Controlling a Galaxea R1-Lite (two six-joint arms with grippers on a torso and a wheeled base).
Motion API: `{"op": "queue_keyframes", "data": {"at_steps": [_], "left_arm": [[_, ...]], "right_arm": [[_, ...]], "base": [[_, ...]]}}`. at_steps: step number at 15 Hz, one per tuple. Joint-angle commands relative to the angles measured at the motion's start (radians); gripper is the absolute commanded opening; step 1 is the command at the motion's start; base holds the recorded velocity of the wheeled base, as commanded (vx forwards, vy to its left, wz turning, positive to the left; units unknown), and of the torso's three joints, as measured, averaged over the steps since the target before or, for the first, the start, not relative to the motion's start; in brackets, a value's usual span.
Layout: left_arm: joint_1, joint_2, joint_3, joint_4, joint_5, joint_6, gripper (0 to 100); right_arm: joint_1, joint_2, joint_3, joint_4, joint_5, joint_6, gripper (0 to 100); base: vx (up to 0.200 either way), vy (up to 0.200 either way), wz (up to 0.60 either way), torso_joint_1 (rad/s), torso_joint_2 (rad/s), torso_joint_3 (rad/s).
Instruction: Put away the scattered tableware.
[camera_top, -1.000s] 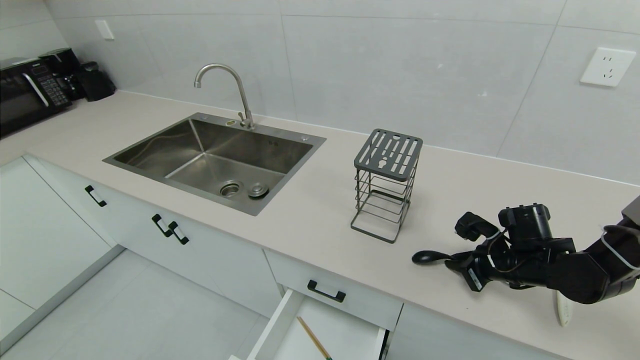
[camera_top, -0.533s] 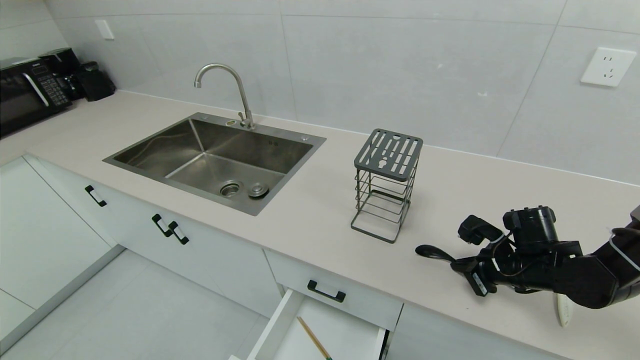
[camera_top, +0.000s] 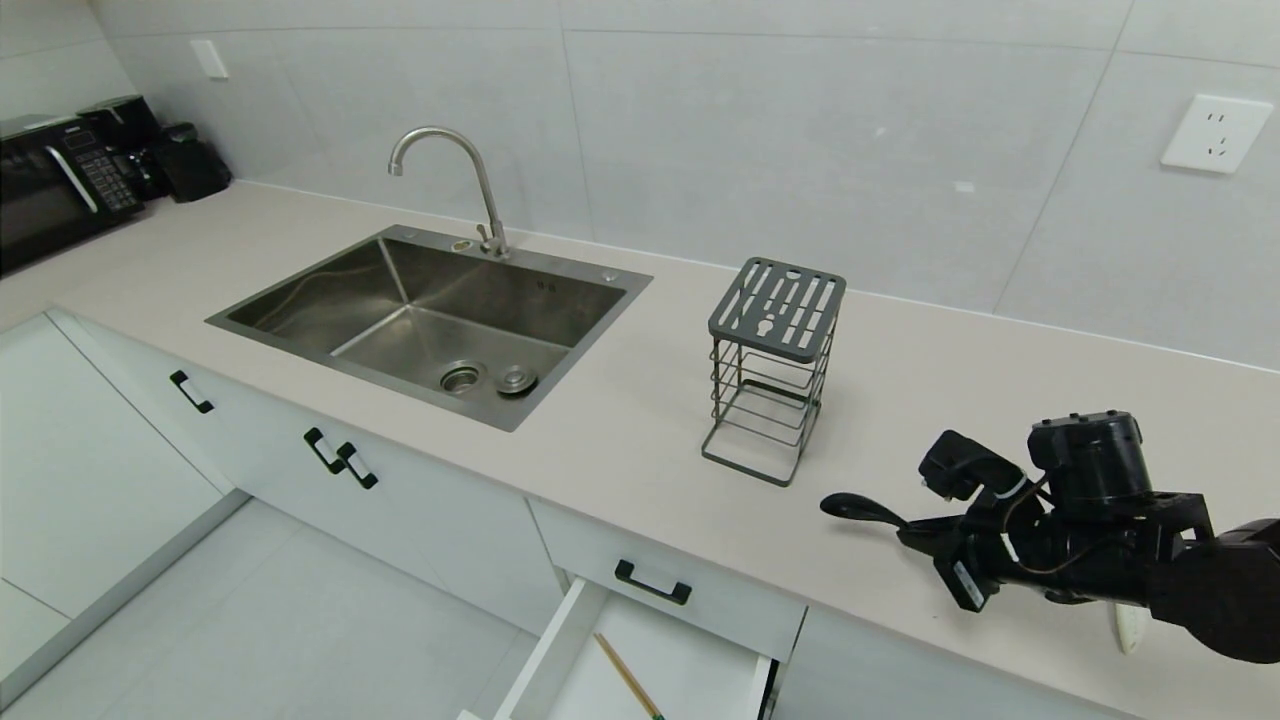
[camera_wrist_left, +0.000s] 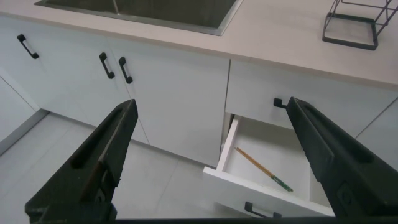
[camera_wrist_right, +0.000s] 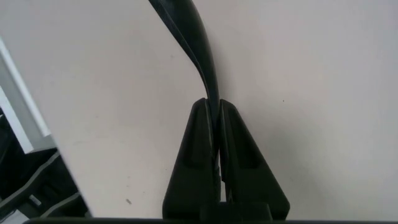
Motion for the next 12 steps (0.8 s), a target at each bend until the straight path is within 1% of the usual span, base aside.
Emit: {"op": "queue_keyframes", "data": {"at_steps": [1, 4, 7, 10, 11, 12], "left_arm": [[0.0, 0.0, 0.0, 0.0, 0.0, 0.0, 100], [0.0, 0.0, 0.0, 0.0, 0.0, 0.001, 100], [0.0, 0.0, 0.0, 0.0, 0.0, 0.0, 100], [0.0, 0.0, 0.0, 0.0, 0.0, 0.0, 100], [0.0, 0.0, 0.0, 0.0, 0.0, 0.0, 100], [0.0, 0.0, 0.0, 0.0, 0.0, 0.0, 100]], "right_arm": [[0.051, -0.073, 0.037, -0.002, -0.008, 0.004, 0], [0.083, -0.113, 0.062, -0.002, -0.011, 0.004, 0], [0.088, -0.105, 0.054, -0.009, -0.02, 0.008, 0], [0.167, -0.098, 0.037, -0.009, -0.023, 0.036, 0], [0.239, -0.085, 0.025, -0.009, -0.051, 0.079, 0], [0.273, -0.076, 0.019, -0.009, -0.065, 0.102, 0]], "base": [[0.0, 0.0, 0.0, 0.0, 0.0, 0.0], [0.0, 0.0, 0.0, 0.0, 0.0, 0.0], [0.0, 0.0, 0.0, 0.0, 0.0, 0.0], [0.0, 0.0, 0.0, 0.0, 0.0, 0.0], [0.0, 0.0, 0.0, 0.0, 0.0, 0.0], [0.0, 0.0, 0.0, 0.0, 0.0, 0.0]]}}
